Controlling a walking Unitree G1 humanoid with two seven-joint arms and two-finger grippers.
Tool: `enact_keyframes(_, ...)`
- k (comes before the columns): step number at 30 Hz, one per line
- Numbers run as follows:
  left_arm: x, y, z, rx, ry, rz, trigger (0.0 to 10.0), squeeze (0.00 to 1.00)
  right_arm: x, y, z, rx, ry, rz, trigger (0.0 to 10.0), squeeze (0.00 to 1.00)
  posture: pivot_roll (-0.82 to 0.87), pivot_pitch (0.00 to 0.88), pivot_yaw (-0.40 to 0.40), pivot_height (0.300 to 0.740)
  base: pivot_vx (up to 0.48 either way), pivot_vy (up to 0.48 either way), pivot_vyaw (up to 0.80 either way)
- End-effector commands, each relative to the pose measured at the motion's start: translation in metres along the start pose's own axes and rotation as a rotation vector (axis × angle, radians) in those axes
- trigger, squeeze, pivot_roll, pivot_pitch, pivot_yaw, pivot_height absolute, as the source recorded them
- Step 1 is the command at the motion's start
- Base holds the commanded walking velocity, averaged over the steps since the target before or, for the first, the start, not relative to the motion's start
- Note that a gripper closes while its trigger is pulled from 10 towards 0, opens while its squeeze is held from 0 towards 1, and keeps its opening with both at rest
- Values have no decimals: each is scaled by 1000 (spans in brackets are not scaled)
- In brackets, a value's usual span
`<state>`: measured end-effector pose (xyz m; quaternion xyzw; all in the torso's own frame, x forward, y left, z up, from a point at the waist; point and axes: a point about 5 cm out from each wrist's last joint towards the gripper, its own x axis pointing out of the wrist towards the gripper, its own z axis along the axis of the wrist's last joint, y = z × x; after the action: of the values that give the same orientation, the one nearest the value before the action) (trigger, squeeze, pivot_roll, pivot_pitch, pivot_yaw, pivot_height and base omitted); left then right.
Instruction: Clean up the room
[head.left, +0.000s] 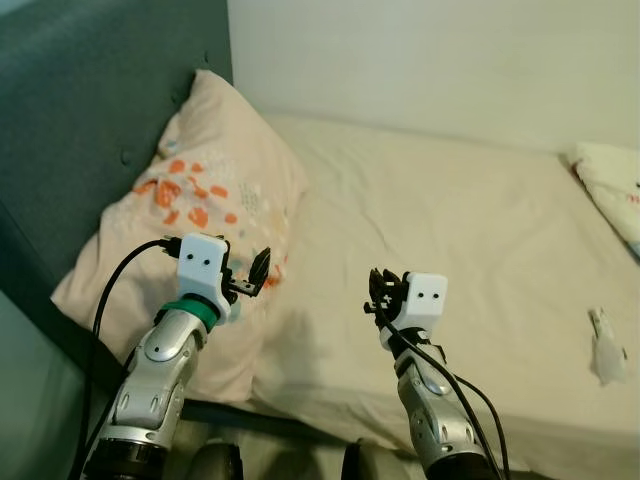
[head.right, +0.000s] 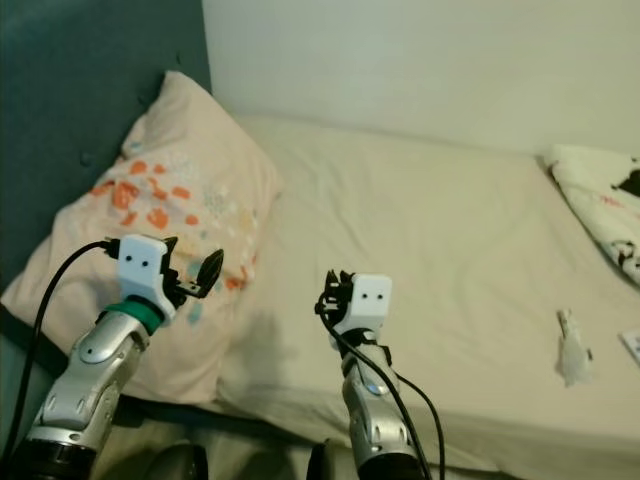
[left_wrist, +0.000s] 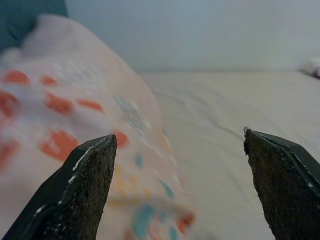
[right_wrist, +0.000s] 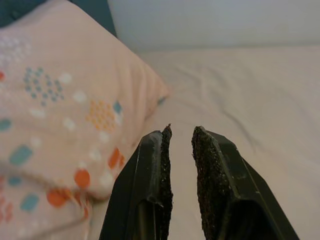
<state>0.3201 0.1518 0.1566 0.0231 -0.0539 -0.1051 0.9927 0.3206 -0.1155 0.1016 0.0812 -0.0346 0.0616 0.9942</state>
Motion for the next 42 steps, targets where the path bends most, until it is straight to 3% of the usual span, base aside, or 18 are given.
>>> enact_keyframes(1,1,2,-4,-4,26,1,10000,0,1,0,-3,-7,23,-11,10000,0,166,37,-32,705,0,0,0)
enact_keyframes(8,13,1,-1,-3,40,9,10000,0,8,-17,8,-12,8,-82,10000,0,160,24,-44,735,0,0,0)
enact_keyframes(14,19,-5,-3,-1,51,8,10000,0,9,-21,8,-38,21,-66,10000,0,145,42,-64,740,0,0,0)
enact_keyframes(18,18,-1,-6,-16,66,37,10000,0,6,-23,4,-36,37,-81,10000,0,172,28,-52,740,0,0,0)
enact_keyframes(27,18,7,-6,-26,73,57,10000,0,11,-20,-1,-30,66,-70,10000,0,197,29,-62,740,0,0,0)
enact_keyframes(32,20,16,-7,-18,110,100,10000,0,13,-15,-10,-42,138,-35,10000,0,197,44,-65,740,0,0,0)
enact_keyframes(37,14,19,-18,-29,147,124,10000,0,12,-26,-15,-34,188,-93,10000,0,154,26,-69,740,0,0,0)
enact_keyframes(42,6,12,-39,-36,208,119,10000,0,8,-44,-19,-49,228,-152,10000,0,122,37,-48,740,0,0,0)
